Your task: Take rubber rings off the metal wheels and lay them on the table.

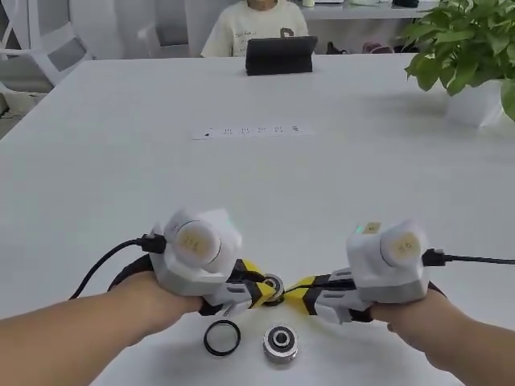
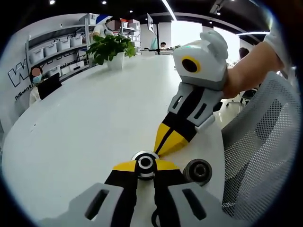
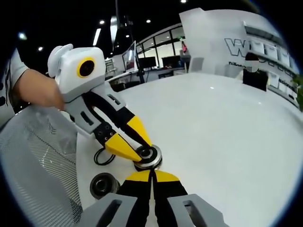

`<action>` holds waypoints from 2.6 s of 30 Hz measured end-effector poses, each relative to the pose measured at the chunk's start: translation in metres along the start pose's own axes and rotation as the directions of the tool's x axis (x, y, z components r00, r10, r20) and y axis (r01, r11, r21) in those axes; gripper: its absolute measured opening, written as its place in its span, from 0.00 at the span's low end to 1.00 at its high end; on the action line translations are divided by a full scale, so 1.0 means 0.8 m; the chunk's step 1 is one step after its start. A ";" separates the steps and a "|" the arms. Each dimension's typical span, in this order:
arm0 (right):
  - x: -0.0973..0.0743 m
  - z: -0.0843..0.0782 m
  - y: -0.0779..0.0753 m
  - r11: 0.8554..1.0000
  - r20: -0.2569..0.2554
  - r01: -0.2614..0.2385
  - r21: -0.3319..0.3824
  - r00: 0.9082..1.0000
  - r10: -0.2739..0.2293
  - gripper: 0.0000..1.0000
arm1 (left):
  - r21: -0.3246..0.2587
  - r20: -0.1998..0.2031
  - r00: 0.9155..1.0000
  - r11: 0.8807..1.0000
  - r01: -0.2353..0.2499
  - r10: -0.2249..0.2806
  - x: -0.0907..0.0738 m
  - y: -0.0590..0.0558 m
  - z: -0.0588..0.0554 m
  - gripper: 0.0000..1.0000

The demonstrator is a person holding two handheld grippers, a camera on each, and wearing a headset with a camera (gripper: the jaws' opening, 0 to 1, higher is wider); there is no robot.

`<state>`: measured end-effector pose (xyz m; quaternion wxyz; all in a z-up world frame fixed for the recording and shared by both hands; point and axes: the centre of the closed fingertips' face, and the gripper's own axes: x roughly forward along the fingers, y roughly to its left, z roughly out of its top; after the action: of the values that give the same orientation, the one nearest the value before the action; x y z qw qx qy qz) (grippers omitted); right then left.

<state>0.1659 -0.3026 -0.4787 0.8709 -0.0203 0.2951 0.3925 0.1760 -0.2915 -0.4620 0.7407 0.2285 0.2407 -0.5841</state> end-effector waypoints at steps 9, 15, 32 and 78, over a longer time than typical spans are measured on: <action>-0.004 0.003 0.000 0.997 0.020 0.006 0.073 1.000 -0.008 0.00 | -0.002 -0.001 1.000 1.000 -0.003 0.003 0.000 0.000 0.000 0.07; -0.005 0.010 -0.005 0.989 0.059 0.009 0.148 0.998 -0.018 0.00 | -0.003 -0.001 1.000 1.000 -0.005 0.005 0.000 -0.001 0.000 0.07; -0.005 0.017 -0.005 0.980 0.071 0.021 0.198 0.997 -0.035 0.00 | 0.004 -0.005 1.000 1.000 -0.018 0.018 0.001 -0.002 0.001 0.07; -0.008 0.036 0.015 0.965 0.147 -0.073 0.252 0.988 0.037 0.00 | -0.002 -0.009 1.000 1.000 -0.022 0.022 0.000 -0.002 0.001 0.07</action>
<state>0.1684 -0.2906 -0.4493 0.8736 0.1287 0.2814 0.3756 0.1747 -0.2923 -0.4618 0.7462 0.2331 0.2420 -0.5746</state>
